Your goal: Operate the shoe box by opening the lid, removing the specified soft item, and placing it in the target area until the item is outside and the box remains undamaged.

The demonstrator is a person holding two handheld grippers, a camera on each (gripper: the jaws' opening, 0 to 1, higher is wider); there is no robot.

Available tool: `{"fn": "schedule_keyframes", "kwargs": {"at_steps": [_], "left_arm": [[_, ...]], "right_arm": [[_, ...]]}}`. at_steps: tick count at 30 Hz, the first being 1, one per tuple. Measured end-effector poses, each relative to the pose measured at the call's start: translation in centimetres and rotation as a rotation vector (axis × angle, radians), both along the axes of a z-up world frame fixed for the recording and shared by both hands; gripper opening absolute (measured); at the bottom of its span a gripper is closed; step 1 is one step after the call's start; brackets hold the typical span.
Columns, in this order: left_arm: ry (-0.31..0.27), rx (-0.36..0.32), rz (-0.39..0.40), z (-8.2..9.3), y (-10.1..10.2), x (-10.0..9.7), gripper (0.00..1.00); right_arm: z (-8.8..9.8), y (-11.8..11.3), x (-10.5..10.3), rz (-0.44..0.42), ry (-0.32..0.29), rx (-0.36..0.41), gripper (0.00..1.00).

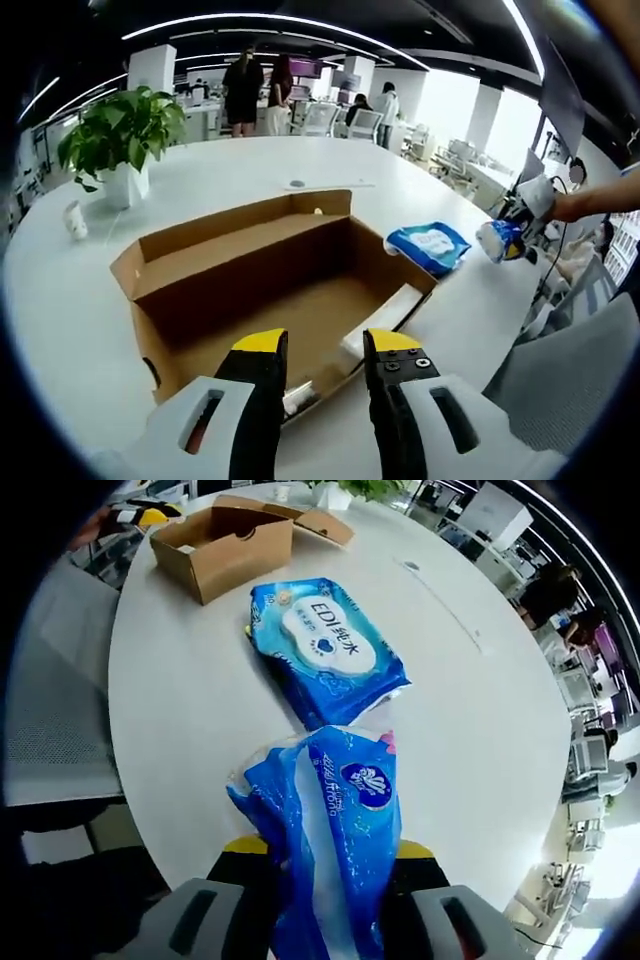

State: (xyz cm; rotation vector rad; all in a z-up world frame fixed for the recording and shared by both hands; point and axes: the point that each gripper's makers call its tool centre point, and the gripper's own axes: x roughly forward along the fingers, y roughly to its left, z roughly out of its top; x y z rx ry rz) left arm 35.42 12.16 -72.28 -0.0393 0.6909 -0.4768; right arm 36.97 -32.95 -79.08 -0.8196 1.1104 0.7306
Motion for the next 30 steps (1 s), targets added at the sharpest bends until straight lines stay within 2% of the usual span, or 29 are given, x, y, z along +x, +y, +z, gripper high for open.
{"fn": "schedule_keyframes", "kwargs": {"at_steps": [8, 11, 22, 27, 30], "left_arm": [[-0.002, -0.01, 0.031, 0.0, 0.9, 0.5, 0.3], [0.005, -0.056, 0.06, 0.1, 1.1, 0.6, 0.3], [-0.005, -0.024, 0.066, 0.1, 1.8, 0.7, 0.3], [-0.004, -0.02, 0.059, 0.0, 1.7, 0.7, 0.3], [-0.004, -0.015, 0.057, -0.1, 1.7, 0.7, 0.3]], "right_arm": [[-0.6, -0.2, 1.1, 0.021, -0.008, -0.017, 0.38], [-1.0, -0.5, 1.6, 0.023, -0.008, -0.021, 0.38], [-2.0, -1.2, 3.4, 0.044, 0.009, -0.035, 0.39], [-2.2, -1.2, 4.5, 0.1, 0.005, -0.065, 0.39], [-2.3, -1.3, 5.3, 0.105, 0.002, -0.064, 0.4]]}}
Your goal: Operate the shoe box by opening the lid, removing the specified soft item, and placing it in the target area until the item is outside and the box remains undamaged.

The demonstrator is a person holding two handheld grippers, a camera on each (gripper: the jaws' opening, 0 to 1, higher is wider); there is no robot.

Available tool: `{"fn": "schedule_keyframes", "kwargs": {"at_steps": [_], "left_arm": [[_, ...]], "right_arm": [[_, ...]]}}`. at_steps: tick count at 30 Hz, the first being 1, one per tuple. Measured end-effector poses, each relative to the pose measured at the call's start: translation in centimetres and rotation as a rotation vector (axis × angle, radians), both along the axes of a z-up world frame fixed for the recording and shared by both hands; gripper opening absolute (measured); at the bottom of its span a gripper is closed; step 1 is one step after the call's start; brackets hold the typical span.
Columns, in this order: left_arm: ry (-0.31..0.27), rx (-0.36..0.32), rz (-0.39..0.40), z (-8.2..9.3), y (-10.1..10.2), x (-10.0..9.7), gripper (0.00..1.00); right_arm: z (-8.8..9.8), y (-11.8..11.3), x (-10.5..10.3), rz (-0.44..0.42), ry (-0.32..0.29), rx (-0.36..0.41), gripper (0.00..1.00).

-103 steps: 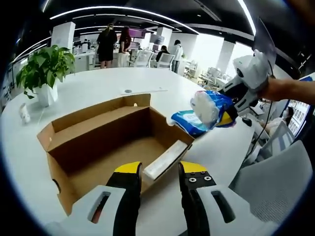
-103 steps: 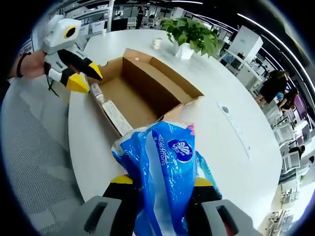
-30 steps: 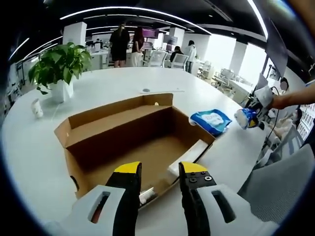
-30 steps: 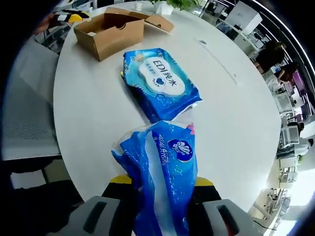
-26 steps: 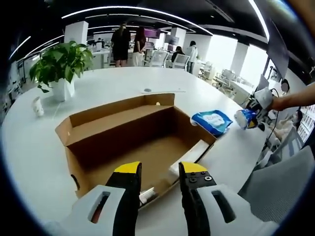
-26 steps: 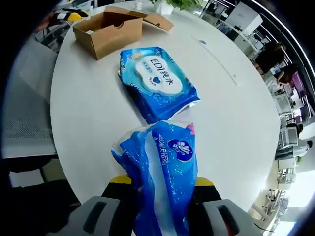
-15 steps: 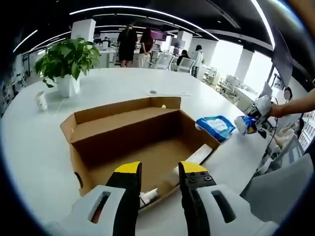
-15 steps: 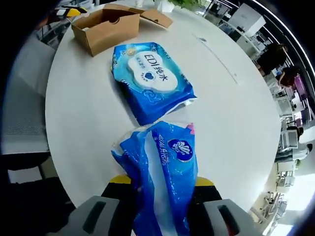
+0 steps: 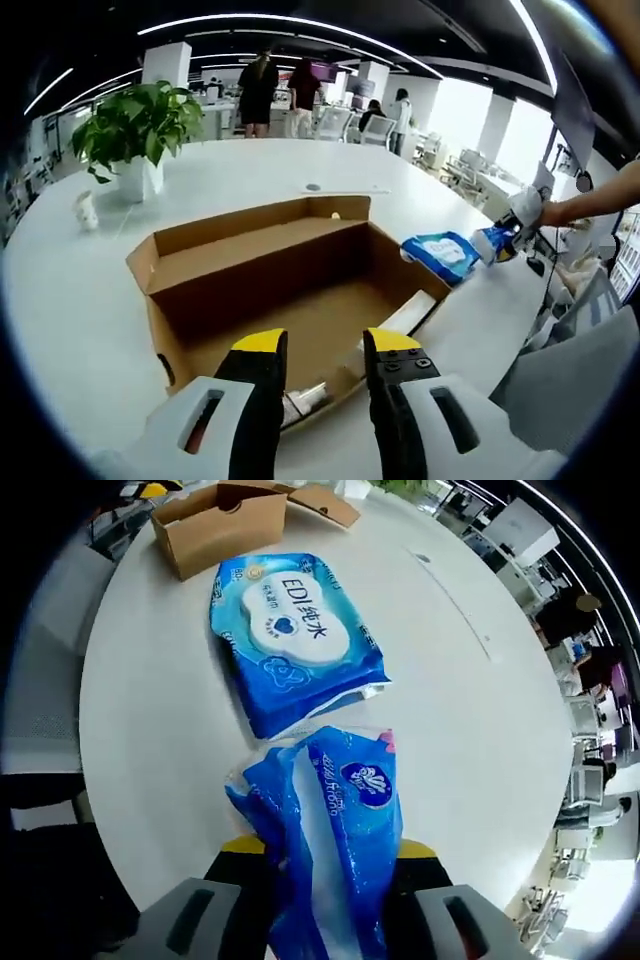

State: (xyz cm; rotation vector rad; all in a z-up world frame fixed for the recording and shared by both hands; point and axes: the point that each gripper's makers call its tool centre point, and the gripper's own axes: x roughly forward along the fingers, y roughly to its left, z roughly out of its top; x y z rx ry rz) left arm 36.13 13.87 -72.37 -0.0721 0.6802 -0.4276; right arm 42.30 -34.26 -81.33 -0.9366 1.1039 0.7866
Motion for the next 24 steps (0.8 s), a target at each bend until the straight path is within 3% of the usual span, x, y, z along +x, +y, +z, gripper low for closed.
{"fn": "schedule_keyframes", "kwargs": {"at_steps": [24], "left_arm": [[0.004, 0.014, -0.004, -0.2, 0.0, 0.0, 0.31]], "right_arm": [[-1.0, -0.2, 2.4, 0.084, 0.007, -0.031, 0.43]]}}
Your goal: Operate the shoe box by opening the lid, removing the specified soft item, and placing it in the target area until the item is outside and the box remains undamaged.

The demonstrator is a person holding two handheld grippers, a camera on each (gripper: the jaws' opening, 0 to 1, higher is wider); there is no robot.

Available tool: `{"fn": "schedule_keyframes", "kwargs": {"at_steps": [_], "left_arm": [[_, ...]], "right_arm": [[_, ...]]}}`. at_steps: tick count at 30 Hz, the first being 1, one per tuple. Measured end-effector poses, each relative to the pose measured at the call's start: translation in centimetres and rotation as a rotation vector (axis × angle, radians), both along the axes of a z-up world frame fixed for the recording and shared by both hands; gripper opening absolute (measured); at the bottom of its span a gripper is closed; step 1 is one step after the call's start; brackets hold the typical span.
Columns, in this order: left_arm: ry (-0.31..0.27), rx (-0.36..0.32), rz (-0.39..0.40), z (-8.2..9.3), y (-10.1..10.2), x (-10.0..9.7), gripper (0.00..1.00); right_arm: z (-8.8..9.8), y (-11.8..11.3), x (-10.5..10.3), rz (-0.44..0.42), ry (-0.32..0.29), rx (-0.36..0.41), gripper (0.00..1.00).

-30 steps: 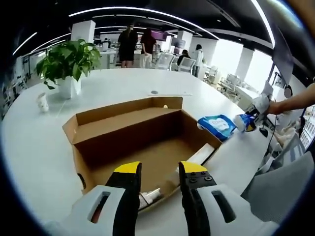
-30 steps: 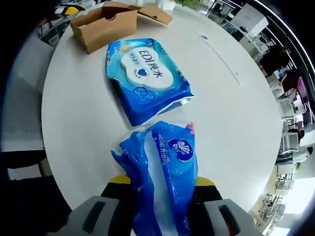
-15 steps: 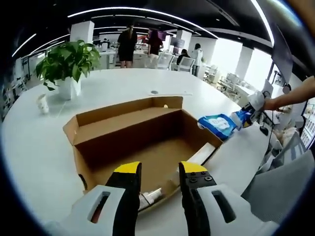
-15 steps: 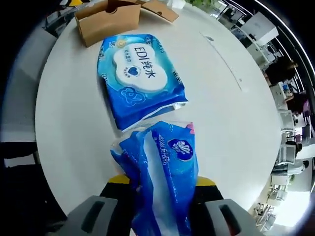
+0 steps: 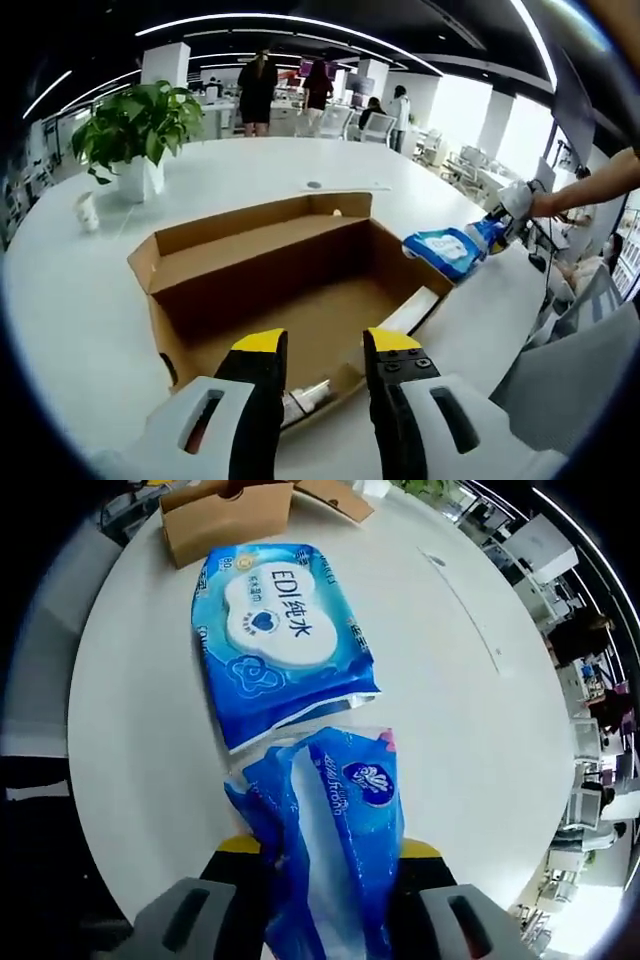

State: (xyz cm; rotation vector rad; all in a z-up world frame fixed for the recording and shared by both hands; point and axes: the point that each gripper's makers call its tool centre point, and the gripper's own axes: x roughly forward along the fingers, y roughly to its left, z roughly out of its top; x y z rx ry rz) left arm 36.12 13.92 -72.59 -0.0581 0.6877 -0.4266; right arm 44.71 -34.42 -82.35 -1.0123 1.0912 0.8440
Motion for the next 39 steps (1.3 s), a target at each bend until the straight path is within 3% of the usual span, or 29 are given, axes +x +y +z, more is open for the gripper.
{"fn": "schedule_keyframes", "kwargs": {"at_steps": [13, 28, 34, 39], "left_arm": [[0.01, 0.005, -0.008, -0.4, -0.1, -0.1, 0.3], [0.007, -0.018, -0.007, -0.2, -0.3, 0.0, 0.31], [0.009, -0.034, -0.018, -0.3, -0.7, -0.1, 0.3], [0.006, -0.044, -0.041, -0.1, -1.5, -0.3, 0.3]], "right_arm": [[-0.9, 0.8, 0.3, 0.055, 0.018, -0.023, 0.45], [0.1, 0.7, 0.5, 0.069, -0.015, -0.03, 0.49], [1.2, 0.8, 0.3, 0.083, -0.016, -0.032, 0.44], [0.9, 1.5, -0.9, 0.1, 0.002, -0.034, 0.4]]}}
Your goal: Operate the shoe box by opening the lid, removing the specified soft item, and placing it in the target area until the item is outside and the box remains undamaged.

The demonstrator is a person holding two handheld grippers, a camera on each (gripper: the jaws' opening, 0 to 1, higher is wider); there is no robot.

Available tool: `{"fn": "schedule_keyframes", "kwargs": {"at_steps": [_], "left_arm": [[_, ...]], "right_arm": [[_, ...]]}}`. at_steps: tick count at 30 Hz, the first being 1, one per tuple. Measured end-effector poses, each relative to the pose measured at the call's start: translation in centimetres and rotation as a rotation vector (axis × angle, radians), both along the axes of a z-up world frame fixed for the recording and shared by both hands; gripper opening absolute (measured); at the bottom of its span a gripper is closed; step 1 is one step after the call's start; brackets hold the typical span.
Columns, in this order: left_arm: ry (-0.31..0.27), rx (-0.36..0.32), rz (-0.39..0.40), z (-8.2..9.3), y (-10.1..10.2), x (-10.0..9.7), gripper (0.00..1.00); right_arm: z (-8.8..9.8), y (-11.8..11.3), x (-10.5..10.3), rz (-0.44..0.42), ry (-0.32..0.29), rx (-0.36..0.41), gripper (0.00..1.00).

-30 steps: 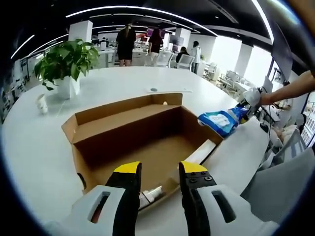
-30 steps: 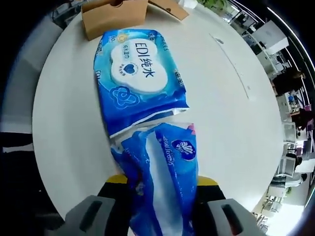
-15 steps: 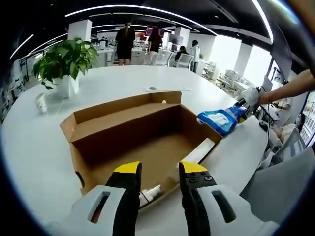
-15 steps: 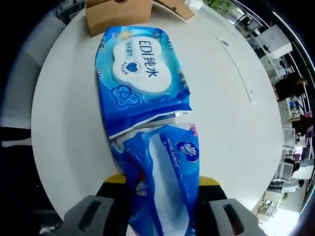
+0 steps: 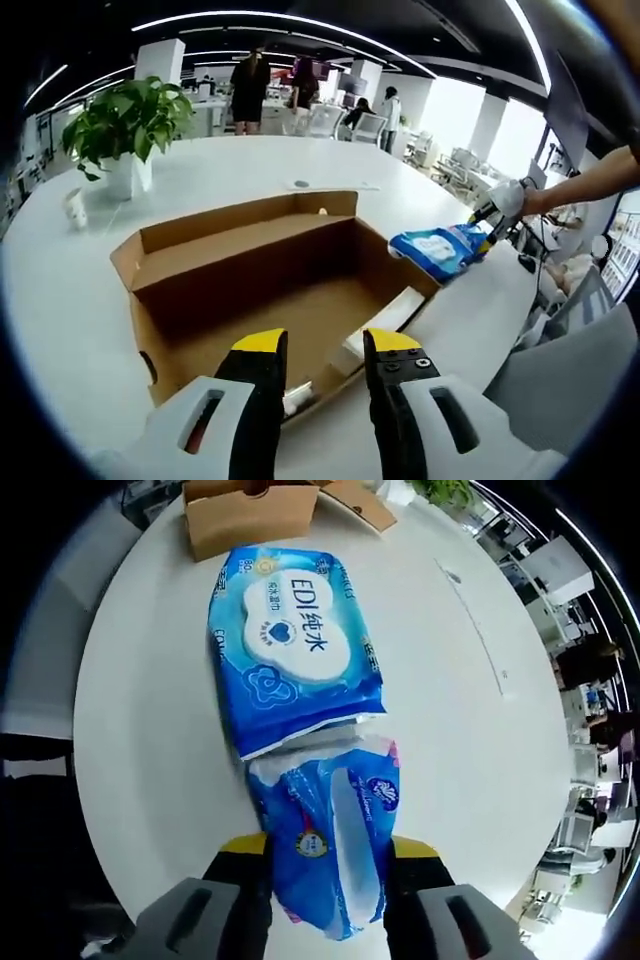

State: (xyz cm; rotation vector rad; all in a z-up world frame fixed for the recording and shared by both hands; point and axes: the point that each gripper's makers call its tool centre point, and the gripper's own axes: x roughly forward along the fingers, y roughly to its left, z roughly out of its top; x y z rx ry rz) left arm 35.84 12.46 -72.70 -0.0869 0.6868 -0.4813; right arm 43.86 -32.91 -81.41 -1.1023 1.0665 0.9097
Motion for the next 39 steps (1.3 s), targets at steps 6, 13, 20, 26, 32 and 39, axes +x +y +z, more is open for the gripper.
{"fn": "schedule_keyframes", "kwargs": {"at_steps": [6, 13, 20, 26, 32, 39], "left_arm": [[-0.002, -0.003, -0.012, 0.2, -0.3, -0.4, 0.3], [-0.011, -0.032, -0.024, 0.7, -1.1, -0.4, 0.3], [-0.017, -0.057, -0.068, 1.0, -2.5, -0.5, 0.3], [-0.024, -0.055, -0.109, 1.2, -3.5, -0.9, 0.3], [-0.026, -0.075, -0.125, 1.3, -4.1, -0.9, 0.3], [-0.026, -0.087, -0.131, 1.4, -4.4, -0.9, 0.3]], "right_arm": [[0.4, 0.0, 0.1, 0.036, -0.06, -0.061, 0.43], [2.3, 0.1, 0.0, -0.137, -0.115, 0.03, 0.42], [4.3, 0.0, -0.6, -0.288, -0.163, 0.111, 0.43], [4.8, -0.1, -1.7, -0.328, -0.176, 0.111, 0.43], [5.1, 0.1, -2.7, -0.363, -0.187, 0.123, 0.43], [5.9, 0.4, -3.5, -0.475, -0.209, 0.196, 0.43]]}}
